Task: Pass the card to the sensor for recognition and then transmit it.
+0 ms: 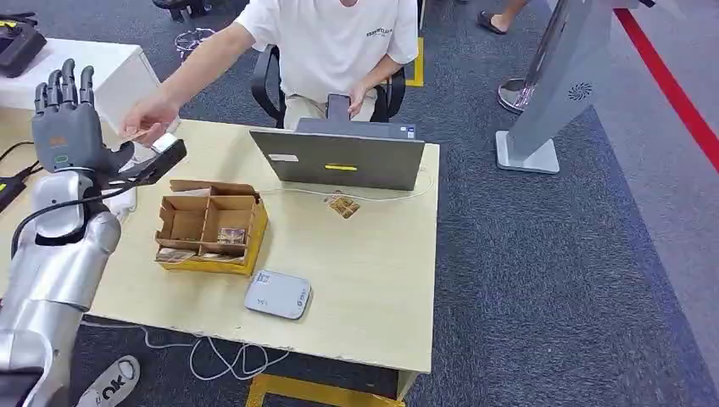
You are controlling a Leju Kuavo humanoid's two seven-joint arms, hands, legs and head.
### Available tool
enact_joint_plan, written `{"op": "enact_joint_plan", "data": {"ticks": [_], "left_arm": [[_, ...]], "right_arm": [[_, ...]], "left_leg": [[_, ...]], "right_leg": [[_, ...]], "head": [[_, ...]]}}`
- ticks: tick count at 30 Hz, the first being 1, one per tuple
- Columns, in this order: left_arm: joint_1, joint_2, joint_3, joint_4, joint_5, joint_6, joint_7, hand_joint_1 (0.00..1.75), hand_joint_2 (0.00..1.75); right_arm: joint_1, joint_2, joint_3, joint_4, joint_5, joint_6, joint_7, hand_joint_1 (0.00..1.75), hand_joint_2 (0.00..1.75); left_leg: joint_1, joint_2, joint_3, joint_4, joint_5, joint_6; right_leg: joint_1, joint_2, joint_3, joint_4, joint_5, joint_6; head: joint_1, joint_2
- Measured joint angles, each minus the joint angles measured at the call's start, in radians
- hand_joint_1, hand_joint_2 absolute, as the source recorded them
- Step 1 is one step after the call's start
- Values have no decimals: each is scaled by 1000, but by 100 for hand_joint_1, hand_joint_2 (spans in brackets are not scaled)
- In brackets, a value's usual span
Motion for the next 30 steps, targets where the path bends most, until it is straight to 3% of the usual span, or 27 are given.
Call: {"op": "enact_joint_plan", "data": {"ticks": [9, 17, 18, 30], "left_arm": [[-108, 59, -98, 146, -197, 2, 138, 0, 175], [-128, 68, -119, 194, -221, 8, 157, 0, 175], [-129, 68, -120, 199, -221, 8, 157, 175, 175], [-138, 64, -120, 244, -221, -3, 114, 175, 175]], "right_arm": [[0, 1, 16, 2, 20, 0, 20, 0, 0], [-1, 2, 20, 6, 24, 0, 22, 0, 0], [-1, 2, 21, 6, 24, 0, 22, 0, 0], [-2, 2, 21, 8, 24, 0, 22, 0, 0]], "left_leg": [[0, 1, -1, 0, 0, 0], [0, 0, -2, 0, 0, 0], [0, 0, -2, 0, 0, 0], [0, 0, -2, 0, 1, 0]], "right_leg": [[0, 1, 0, 0, 0, 0], [0, 0, 0, 0, 0, 0], [0, 0, 0, 0, 0, 0], [0, 0, -1, 0, 0, 0]], "head": [[0, 0], [0, 0], [0, 0], [0, 0]]}}
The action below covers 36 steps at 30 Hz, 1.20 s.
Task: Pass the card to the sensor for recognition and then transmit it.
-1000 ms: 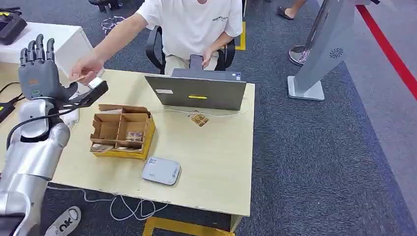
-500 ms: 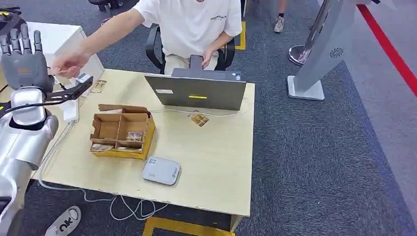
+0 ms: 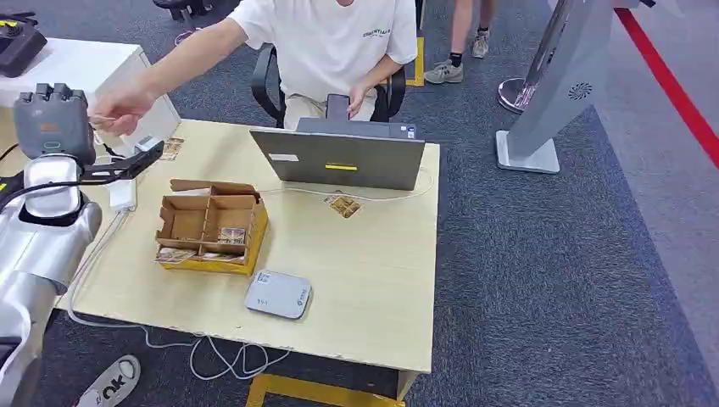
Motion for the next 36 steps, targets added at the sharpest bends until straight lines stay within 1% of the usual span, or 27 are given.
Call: {"op": "enact_joint_plan", "data": {"ticks": [8, 18, 21, 24, 26, 28, 30, 31, 33, 34, 36], "left_arm": [[-3, -13, 0, 3, 0, -18, -11, 175, 175], [-3, -24, 0, 4, 0, -19, -11, 175, 175], [-3, -24, 0, 6, 0, -38, -32, 175, 175], [1, -29, 0, 6, 0, -12, -44, 175, 175], [19, -39, 0, -6, 1, 27, -66, 175, 175], [71, -66, 0, -58, 7, 55, -97, 175, 175], [152, -102, 0, -157, 11, 77, -129, 175, 175], [208, -129, 0, -228, 11, 83, -140, 175, 175], [314, -178, -9, -350, 3, 86, -148, 175, 175], [366, -200, -28, -411, 0, 87, -145, 175, 175], [443, -226, -72, -494, 0, 85, -127, 175, 175]], "right_arm": [[1, 0, 0, 1, 0, 0, 0, 0, 0], [2, 0, 0, 2, 2, 0, -3, 0, 0], [2, 0, 0, 2, 2, 0, -7, 0, 0], [2, 0, 0, 2, 7, 0, -8, 0, 0], [2, 0, 0, 2, 8, 0, -6, 0, 0], [2, 0, 0, 2, 8, 0, 0, 0, 0], [2, 0, 0, 2, 8, 0, 5, 0, 0], [1, 1, 0, 2, 7, 0, 9, 0, 0], [2, 1, 0, 2, 3, 0, 9, 0, 0], [2, 3, -1, 2, 0, 0, 9, 0, 0], [2, 3, -2, 2, 0, -3, 10, 0, 0]], "left_leg": [[0, 0, 0, 0, 0, 0], [0, 0, 0, 0, 0, 0], [0, 0, 0, 0, 0, 0], [0, 0, 0, 0, 0, 0], [0, 0, 0, 0, 0, 0], [-1, 0, 0, 0, 0, 0], [-2, -1, 0, 0, 0, 0], [-2, -1, 0, 0, 0, 0], [-2, 0, 0, 0, -1, 1], [-3, 1, -1, 0, -1, 1], [-3, 4, -1, 1, -2, 2]], "right_leg": [[0, 0, 0, 0, 0, 0], [0, 0, 0, 0, 0, 0], [0, 0, 0, 0, 0, 0], [0, 0, 0, 0, 0, 0], [0, 0, 0, 0, 0, 0], [-1, 0, 1, 0, 0, 0], [-2, -1, 0, -1, 0, 0], [-2, -1, 1, -1, 0, 0], [-2, 0, 0, -1, 0, 0], [-2, 1, 0, -2, 0, 0], [-3, 4, -1, -2, 1, 1]], "head": [[0, 0], [0, 0], [0, 0], [0, 0], [0, 0], [0, 0], [-1, 0], [0, 0], [0, 0], [0, 0], [0, 0]]}}
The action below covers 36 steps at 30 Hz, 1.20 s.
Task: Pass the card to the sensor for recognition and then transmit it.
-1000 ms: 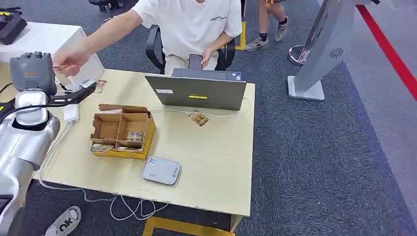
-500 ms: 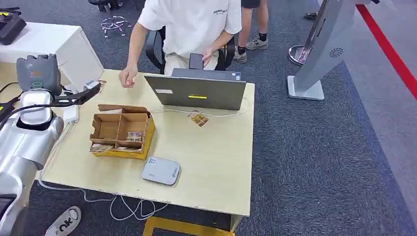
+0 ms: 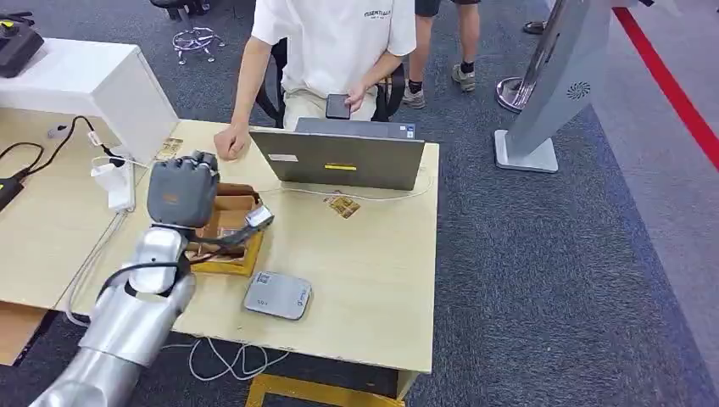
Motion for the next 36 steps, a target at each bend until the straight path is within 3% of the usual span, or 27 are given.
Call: {"op": "enact_joint_plan", "data": {"ticks": [6, 9, 12, 19, 26, 36], "left_arm": [[146, -50, -134, -118, 0, -14, 29, 175, 175], [175, -69, -156, -125, 2, -81, 34, 175, 175], [189, -82, -158, -112, 8, -183, 69, 175, 175], [173, -100, -149, 16, 0, -294, 148, 175, 175], [168, -108, -146, 78, 0, -317, 163, 175, 175], [191, -126, -146, 97, 0, -399, 158, 175, 175]], "right_arm": [[0, 0, -7, 0, -4, 0, 1, 0, 0], [0, 0, -8, 0, -5, 0, 2, 0, 0], [0, 0, -9, 0, -2, 0, 6, 0, 0], [0, 0, -9, 0, 6, 0, 20, 0, 0], [0, 0, -10, 0, 7, 0, 21, 0, 0], [-1, 3, -22, 0, 10, 0, 32, 0, 0]], "left_leg": [[1, -1, 0, 0, 0, 0], [2, -2, 1, 0, 0, 0], [2, -2, 0, 0, 1, 0], [2, -2, 0, 0, 1, 0], [2, -2, 0, 0, 1, 0], [2, -2, 0, 0, 1, 0]], "right_leg": [[1, -2, -1, 0, 0, 0], [1, -3, -1, 0, 0, 0], [1, -3, -1, 0, 0, 0], [1, -3, 0, 0, 0, 0], [1, -3, 0, 0, 0, 0], [2, -3, 0, 0, 0, 0]], "head": [[0, 0], [0, 0], [0, 0], [0, 0], [0, 0], [0, 0]]}}
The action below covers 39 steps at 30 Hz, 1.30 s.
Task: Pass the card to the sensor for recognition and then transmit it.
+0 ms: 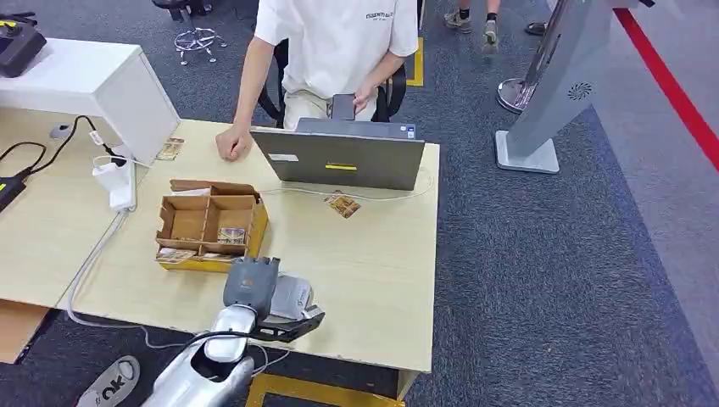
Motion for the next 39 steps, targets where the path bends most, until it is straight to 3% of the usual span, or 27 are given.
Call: {"op": "enact_joint_plan", "data": {"ticks": [32, 39], "left_arm": [[29, -15, -26, -15, 0, -15, -15, 175, 175], [32, -11, -27, -29, 0, 32, 12, 175, 175]], "right_arm": [[0, 1, -12, 0, -1, 0, -4, 0, 0], [1, 1, -17, 0, 0, 0, -16, 0, 0]], "left_leg": [[0, 0, 0, 0, 0, 0], [0, 0, 0, 0, 0, 0]], "right_leg": [[0, -1, 0, 0, 0, 0], [0, -1, 0, 0, 0, 0]], "head": [[0, 0], [0, 0]]}}
